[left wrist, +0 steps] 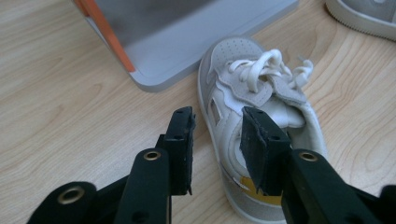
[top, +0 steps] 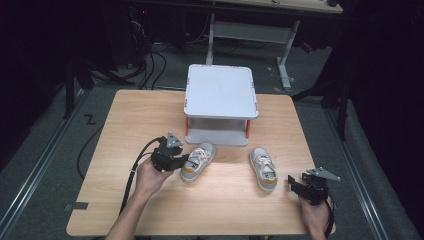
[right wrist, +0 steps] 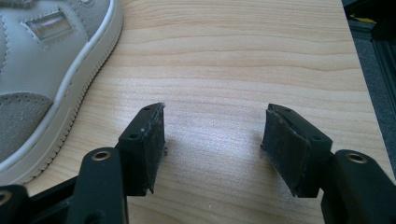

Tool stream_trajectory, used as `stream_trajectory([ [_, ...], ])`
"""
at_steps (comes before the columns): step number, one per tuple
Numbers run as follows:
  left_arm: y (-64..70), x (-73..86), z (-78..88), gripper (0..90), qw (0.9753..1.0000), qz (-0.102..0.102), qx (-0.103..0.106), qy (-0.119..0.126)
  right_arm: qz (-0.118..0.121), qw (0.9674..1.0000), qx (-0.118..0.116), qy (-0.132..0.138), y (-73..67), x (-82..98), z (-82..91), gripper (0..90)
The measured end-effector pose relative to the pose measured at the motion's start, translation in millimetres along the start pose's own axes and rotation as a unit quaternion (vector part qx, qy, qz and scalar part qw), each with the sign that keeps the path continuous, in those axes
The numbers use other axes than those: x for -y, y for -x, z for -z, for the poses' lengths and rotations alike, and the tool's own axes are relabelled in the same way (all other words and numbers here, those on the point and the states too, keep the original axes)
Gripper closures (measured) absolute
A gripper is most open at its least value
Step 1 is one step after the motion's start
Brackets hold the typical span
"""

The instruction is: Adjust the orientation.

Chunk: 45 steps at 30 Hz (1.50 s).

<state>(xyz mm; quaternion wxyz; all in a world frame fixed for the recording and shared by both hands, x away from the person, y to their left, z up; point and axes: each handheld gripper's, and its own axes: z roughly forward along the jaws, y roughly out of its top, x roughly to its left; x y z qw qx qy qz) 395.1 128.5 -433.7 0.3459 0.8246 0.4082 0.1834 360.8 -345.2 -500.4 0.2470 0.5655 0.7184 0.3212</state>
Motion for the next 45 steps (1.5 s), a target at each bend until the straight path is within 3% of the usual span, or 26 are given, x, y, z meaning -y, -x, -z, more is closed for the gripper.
stream_trajectory([
  [8,3.7,1.0,-11.6,66.0,0.9995,-0.018,0.0,-0.025,-0.002,1.0,-0.001,0.0,0.1,0.1,0.1,38.7],
  [16,6.7,1.2,-11.9,78.1,0.9995,-0.018,0.01,-0.025,-0.002,1.0,-0.001,0.0,0.0,0.1,0.2,38.7],
  [28,19.6,-1.0,-8.6,85.8,0.9985,-0.05,-0.008,-0.022,-0.002,1.0,-0.001,0.0,0.1,0.1,0.2,38.6],
  [35,25.8,-3.3,-5.9,86.6,0.9994,-0.032,-0.007,-0.014,-0.001,1.0,0.0,-0.001,-0.1,0.1,0.2,38.6],
  [40,34.7,-8.0,-0.8,86.9,0.9999,-0.003,-0.013,-0.001,-0.001,1.0,0.0,-0.001,-0.2,0.1,0.2,38.7],
  [45,46.0,-11.9,2.2,87.0,0.9999,0.003,-0.012,0.0,-0.001,1.0,0.001,-0.001,-0.1,0.1,0.2,38.8],
])
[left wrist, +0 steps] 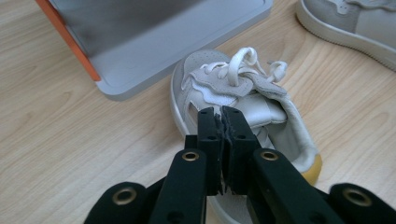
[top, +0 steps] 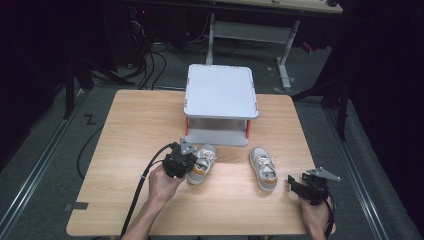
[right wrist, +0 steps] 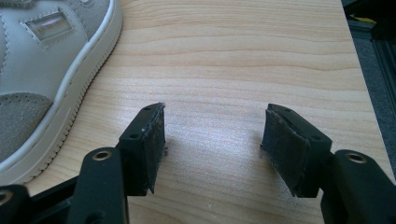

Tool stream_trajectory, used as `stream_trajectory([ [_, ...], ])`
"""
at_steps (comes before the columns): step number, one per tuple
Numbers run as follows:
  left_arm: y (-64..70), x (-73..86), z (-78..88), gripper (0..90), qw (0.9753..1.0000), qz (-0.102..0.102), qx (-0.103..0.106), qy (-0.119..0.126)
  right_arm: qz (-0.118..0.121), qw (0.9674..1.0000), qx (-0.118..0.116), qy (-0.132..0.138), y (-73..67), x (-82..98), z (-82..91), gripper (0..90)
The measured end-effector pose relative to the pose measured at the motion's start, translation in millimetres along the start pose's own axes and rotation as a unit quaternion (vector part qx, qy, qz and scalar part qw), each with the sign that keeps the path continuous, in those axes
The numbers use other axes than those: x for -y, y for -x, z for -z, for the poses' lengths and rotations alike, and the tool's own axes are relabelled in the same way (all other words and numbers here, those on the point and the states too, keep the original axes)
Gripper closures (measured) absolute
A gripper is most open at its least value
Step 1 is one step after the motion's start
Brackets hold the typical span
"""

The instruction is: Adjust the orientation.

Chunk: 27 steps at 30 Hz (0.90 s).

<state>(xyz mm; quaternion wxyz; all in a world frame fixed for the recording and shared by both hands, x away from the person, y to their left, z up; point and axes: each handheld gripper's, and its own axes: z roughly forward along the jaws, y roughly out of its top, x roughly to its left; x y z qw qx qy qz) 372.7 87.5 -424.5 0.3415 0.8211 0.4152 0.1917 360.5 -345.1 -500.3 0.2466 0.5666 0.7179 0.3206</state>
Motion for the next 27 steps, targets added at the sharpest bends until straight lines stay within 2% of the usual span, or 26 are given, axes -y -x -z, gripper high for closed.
stream_trajectory([
  [2,1.2,-0.3,0.0,87.0,1.0,0.0,0.0,-0.001,0.0,1.0,0.0,0.0,0.1,0.0,0.0,38.9],
  [5,10.6,-0.2,-1.3,87.0,0.9998,0.019,0.004,-0.004,0.0,1.0,0.001,0.0,0.0,0.0,0.0,39.0],
  [10,18.6,0.0,-1.2,87.0,0.9995,0.03,0.004,-0.01,0.0,1.0,0.001,0.0,-0.1,0.0,0.0,39.0],
  [17,30.0,1.6,-3.1,86.6,0.9982,0.051,0.025,-0.017,0.0,1.0,0.001,0.0,-0.1,0.0,0.0,39.0],
  [22,31.1,4.7,-3.9,86.2,0.9975,0.059,0.034,-0.016,0.0,1.0,0.0,0.0,0.1,0.0,0.0,39.0],
  [27,23.4,12.7,-5.0,84.6,0.9968,0.066,0.041,-0.018,0.0,1.0,0.001,0.0,-0.1,-0.1,-0.1,38.9],
])
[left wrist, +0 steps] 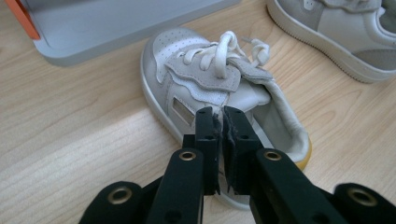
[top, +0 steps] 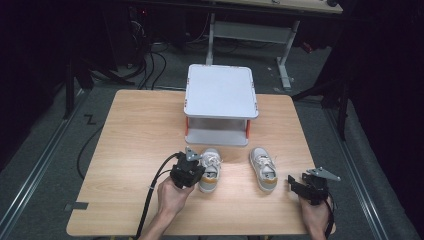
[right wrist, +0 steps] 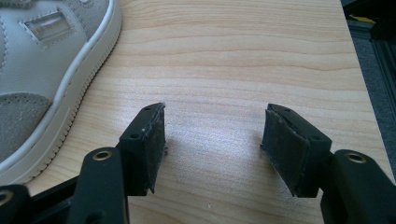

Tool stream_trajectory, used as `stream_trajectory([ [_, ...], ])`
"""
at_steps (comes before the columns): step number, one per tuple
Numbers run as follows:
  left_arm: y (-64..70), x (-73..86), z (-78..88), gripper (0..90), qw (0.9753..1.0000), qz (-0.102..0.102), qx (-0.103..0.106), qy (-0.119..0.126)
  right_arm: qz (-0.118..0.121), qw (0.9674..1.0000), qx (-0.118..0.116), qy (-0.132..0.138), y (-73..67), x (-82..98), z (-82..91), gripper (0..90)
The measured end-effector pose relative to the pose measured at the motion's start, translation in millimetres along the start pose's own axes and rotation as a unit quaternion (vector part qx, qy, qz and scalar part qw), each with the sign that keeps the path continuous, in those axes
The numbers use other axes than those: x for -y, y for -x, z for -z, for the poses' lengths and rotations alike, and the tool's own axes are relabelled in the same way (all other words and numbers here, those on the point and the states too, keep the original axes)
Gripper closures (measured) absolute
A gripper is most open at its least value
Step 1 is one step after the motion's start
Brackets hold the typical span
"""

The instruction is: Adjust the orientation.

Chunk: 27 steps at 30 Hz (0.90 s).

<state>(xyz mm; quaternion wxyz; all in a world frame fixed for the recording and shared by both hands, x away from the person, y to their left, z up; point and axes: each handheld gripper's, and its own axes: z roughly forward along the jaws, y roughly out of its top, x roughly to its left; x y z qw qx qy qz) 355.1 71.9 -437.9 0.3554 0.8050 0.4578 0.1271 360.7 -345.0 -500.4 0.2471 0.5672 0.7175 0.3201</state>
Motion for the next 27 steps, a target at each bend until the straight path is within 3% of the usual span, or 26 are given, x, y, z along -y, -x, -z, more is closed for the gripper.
stream_trajectory([
  [3,-2.8,4.2,-0.7,83.3,1.0,-0.006,0.002,0.0,-0.001,1.0,-0.001,0.0,0.3,0.0,0.0,38.9],
  [7,-5.3,5.6,-0.6,82.2,0.9999,0.002,0.012,0.009,-0.001,1.0,-0.001,0.0,0.4,-0.1,-0.1,38.9],
  [9,-5.9,5.7,2.3,78.3,0.9995,0.0,0.022,0.02,-0.004,1.0,-0.003,0.0,0.8,0.0,0.1,38.9],
  [13,-7.2,4.6,5.0,64.4,0.9993,0.001,0.021,0.032,-0.001,1.0,-0.002,0.0,0.9,-0.1,-0.1,38.9],
  [19,-15.9,4.7,18.3,51.5,0.9976,0.007,0.019,0.066,-0.003,1.0,-0.002,0.001,0.7,-0.2,-0.2,38.6],
  [27,-33.9,10.8,40.6,43.4,0.9951,0.027,0.014,0.094,0.003,1.0,0.002,-0.001,-0.5,-0.6,-0.8,37.7],
])
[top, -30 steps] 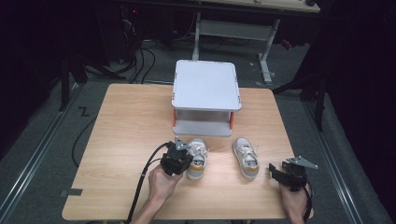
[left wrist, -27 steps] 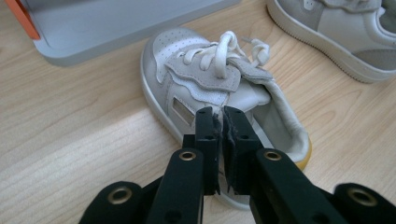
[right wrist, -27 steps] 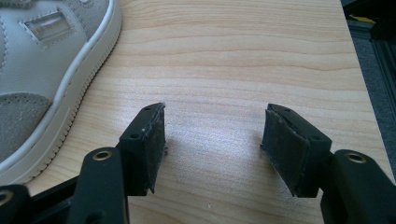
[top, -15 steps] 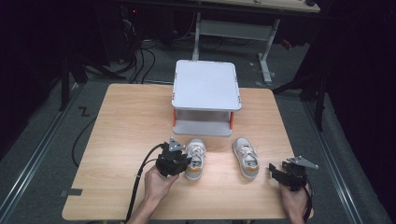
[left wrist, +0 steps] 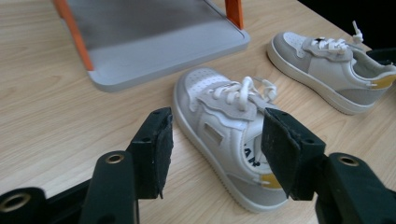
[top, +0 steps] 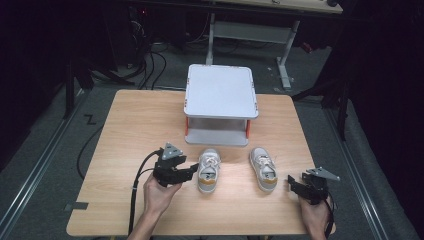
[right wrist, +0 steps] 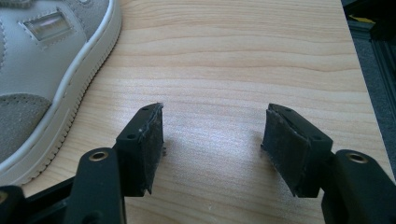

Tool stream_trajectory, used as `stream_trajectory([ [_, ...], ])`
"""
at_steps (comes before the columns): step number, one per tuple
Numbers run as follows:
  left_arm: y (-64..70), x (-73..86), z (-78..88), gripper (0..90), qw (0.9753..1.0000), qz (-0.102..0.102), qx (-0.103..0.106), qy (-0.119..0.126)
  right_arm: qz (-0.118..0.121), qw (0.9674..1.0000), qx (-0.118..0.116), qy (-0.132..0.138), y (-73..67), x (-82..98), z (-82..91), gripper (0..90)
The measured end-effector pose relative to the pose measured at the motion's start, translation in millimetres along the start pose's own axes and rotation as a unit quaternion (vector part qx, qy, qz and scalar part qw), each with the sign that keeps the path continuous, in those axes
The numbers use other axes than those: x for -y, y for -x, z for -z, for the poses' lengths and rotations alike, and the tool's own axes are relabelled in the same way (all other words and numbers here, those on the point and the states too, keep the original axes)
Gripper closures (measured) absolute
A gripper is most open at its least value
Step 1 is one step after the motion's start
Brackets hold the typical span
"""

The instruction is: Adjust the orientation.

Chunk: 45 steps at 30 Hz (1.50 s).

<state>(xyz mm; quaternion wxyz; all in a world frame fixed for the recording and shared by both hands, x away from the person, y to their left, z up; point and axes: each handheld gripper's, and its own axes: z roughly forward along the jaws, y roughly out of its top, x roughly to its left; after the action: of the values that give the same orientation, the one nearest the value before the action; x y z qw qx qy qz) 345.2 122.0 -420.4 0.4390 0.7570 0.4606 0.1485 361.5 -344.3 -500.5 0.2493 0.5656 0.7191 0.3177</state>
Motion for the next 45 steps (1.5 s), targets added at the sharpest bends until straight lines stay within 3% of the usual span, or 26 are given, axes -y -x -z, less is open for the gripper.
stream_trajectory([
  [9,-22.2,10.7,19.9,40.1,0.9997,0.009,-0.021,0.008,0.001,1.0,-0.001,-0.001,-0.6,-0.1,-0.1,37.3],
  [13,-31.8,18.2,28.0,38.6,0.9989,0.02,-0.035,0.023,-0.015,0.9998,-0.015,0.004,3.8,0.3,0.5,37.1],
  [19,-43.7,29.9,33.7,38.6,0.9981,0.029,-0.049,0.022,0.011,0.9999,0.0,-0.003,-3.1,-0.5,-0.8,35.6],
  [26,-52.2,46.3,29.4,38.1,0.9976,0.026,-0.064,0.01,0.01,0.9999,-0.012,-0.001,-0.7,-0.6,-0.7,36.5],
  [32,-61.7,63.8,19.7,37.5,0.9966,0.044,-0.07,-0.004,0.006,0.9998,-0.016,-0.014,2.4,-3.2,1.9,39.7],
  [35,-64.7,69.2,17.7,36.9,0.9959,0.05,-0.076,-0.006,0.02,0.9996,-0.009,-0.019,-0.5,-3.1,2.0,39.9],
  [41,-69.3,75.7,13.9,35.0,0.9944,0.049,-0.093,-0.008,0.019,0.9992,-0.034,-0.012,-3.2,-2.2,6.1,43.0],
  [45,-71.1,78.8,8.7,34.8,0.9932,0.052,-0.103,-0.014,0.016,0.9978,-0.065,0.004,-4.9,-5.3,11.7,45.5],
])
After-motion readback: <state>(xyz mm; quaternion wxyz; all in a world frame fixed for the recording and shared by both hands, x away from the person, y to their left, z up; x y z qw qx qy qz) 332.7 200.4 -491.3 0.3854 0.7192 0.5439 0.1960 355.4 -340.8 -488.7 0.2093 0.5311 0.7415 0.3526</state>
